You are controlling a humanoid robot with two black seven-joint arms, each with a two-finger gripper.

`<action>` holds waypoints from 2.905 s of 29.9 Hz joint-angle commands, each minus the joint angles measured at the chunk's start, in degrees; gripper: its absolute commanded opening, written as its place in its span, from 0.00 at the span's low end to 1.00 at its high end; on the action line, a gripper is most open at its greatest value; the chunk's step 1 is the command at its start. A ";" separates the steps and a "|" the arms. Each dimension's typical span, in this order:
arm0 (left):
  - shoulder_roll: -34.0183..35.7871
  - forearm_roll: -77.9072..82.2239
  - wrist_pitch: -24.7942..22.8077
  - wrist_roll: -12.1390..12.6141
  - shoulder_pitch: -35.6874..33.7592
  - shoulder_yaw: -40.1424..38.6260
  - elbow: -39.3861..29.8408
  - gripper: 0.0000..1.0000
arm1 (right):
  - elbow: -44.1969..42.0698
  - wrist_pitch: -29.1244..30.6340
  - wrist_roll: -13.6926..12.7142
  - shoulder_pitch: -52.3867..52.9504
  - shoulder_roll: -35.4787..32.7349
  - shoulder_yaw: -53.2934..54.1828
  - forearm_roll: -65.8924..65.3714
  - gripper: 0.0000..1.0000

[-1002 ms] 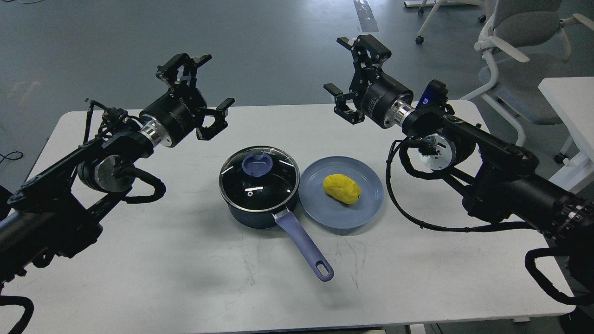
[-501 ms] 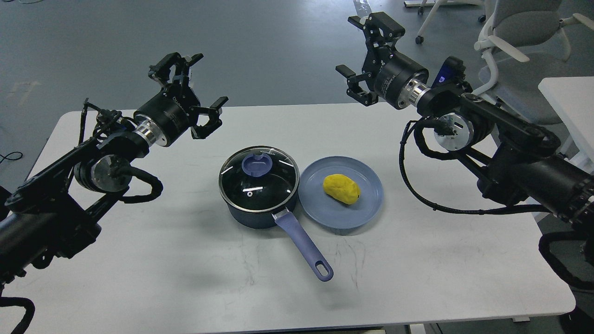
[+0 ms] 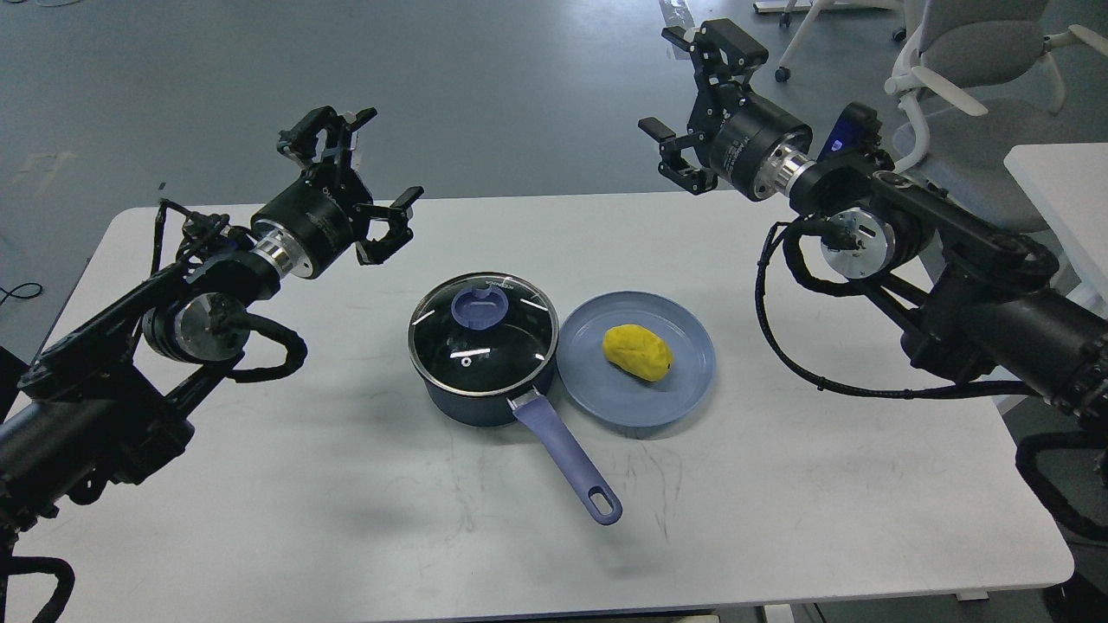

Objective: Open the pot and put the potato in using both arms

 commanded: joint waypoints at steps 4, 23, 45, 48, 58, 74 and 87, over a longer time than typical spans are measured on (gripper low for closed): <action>0.08 0.05 0.14 -0.47 0.00 -0.01 0.09 0.99 | 0.10 0.04 -0.02 -0.18 -0.12 0.16 0.04 1.00; 0.26 0.14 0.06 -0.38 -0.43 0.17 0.10 0.99 | 0.09 -0.04 0.24 -0.27 -0.04 0.07 -0.05 1.00; 0.17 1.80 0.06 -0.38 -0.70 0.52 -0.61 0.99 | 0.18 -0.13 0.59 -0.27 0.14 -0.11 -0.14 1.00; 0.00 7.07 0.49 -0.47 -0.70 0.52 -0.96 0.99 | 0.18 -0.04 0.59 -0.36 0.14 -0.11 -0.14 1.00; 0.52 48.80 11.47 -0.82 -0.96 0.96 -8.69 0.99 | 0.01 -0.04 0.68 -0.71 -0.21 -0.11 -0.14 1.00; 7.91 97.17 34.41 -17.70 -0.87 14.92 -12.83 0.99 | 0.62 -0.13 1.12 -1.50 -2.41 0.95 -0.14 1.00; 8.34 86.28 39.04 -20.73 -2.54 16.96 -10.54 0.99 | 1.15 -0.13 1.12 -1.59 -3.38 1.74 -0.05 1.00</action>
